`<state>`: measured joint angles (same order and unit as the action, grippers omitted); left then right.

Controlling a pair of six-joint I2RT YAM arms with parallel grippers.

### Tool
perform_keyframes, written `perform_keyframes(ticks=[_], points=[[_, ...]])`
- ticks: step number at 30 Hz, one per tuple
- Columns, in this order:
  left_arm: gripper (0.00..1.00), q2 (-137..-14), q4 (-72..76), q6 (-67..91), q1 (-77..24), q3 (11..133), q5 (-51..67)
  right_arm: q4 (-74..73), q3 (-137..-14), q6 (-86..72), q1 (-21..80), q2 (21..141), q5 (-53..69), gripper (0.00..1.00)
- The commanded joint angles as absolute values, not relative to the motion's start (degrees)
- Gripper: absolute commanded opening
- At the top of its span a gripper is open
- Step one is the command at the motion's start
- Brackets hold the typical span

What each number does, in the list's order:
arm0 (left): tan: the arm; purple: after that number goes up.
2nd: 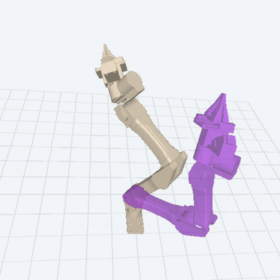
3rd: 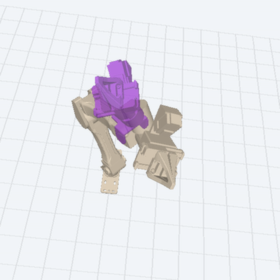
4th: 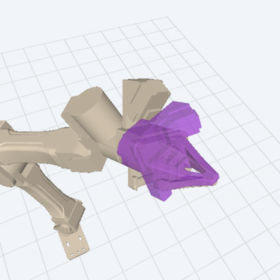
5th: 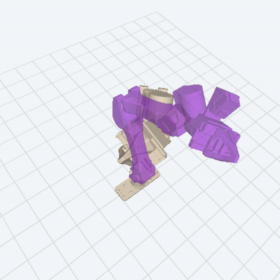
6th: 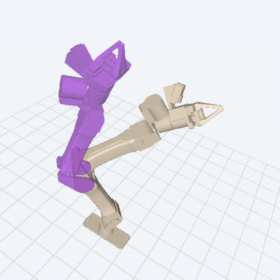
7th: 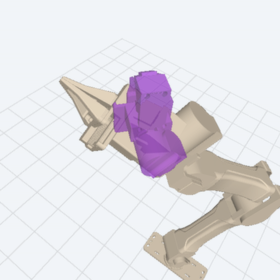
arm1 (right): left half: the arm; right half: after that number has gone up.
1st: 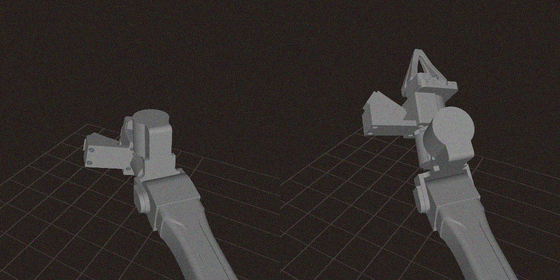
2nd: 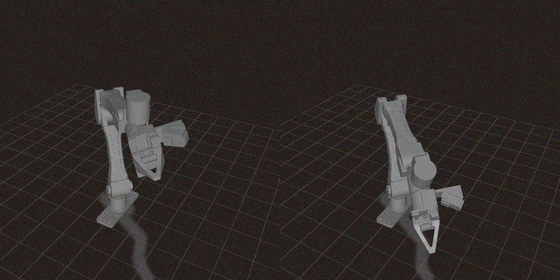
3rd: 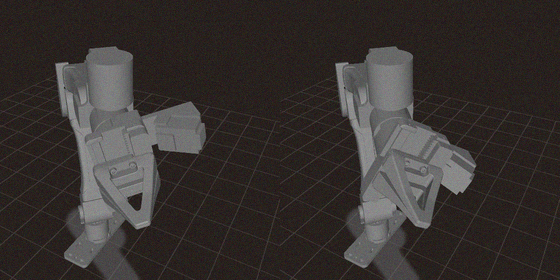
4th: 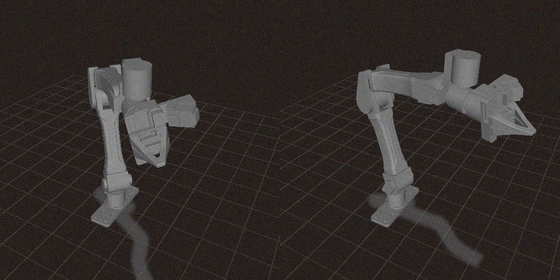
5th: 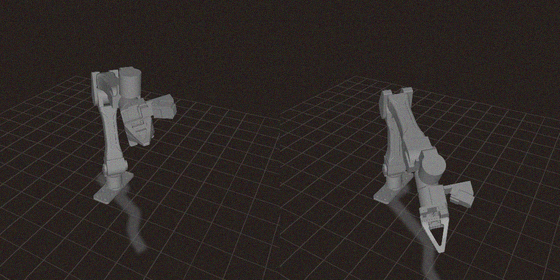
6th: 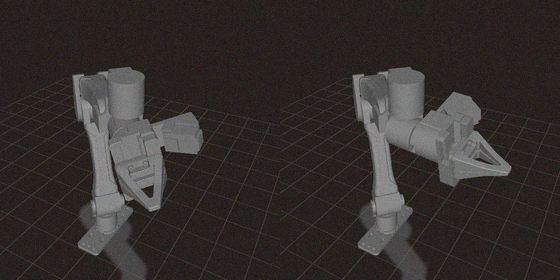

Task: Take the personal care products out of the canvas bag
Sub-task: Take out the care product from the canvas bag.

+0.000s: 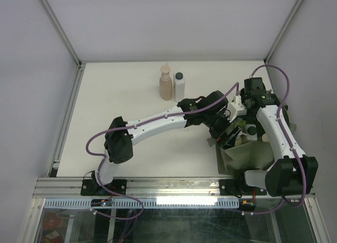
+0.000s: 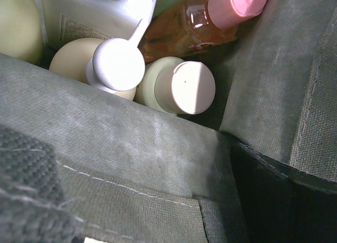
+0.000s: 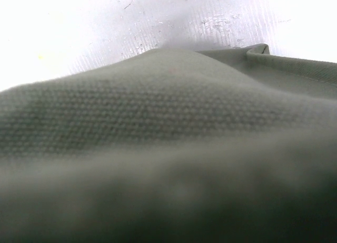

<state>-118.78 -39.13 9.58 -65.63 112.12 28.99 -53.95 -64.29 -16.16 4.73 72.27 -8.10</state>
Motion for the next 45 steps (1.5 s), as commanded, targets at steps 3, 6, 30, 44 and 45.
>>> perform_keyframes(ticks=[3,6,30,44,45], points=[[0.99,-116.5,-40.7,8.0,-66.8,110.3,28.3,-52.0,-62.1,-13.8,5.7,74.1,-7.7,0.42],[0.99,-116.3,-40.6,7.9,-66.8,110.1,27.9,-51.8,-62.3,-13.4,5.8,74.3,-8.3,0.28],[0.99,-108.8,-36.4,15.1,-64.3,105.1,10.4,-72.4,-86.5,-18.2,5.7,64.4,-7.0,0.0],[0.99,-104.4,-35.8,18.1,-63.4,104.7,3.5,-80.8,-101.5,-19.2,5.7,65.2,-4.7,0.0],[0.99,-104.2,-35.8,18.4,-63.4,104.5,3.5,-81.2,-102.0,-19.0,5.7,65.4,-4.5,0.0]])
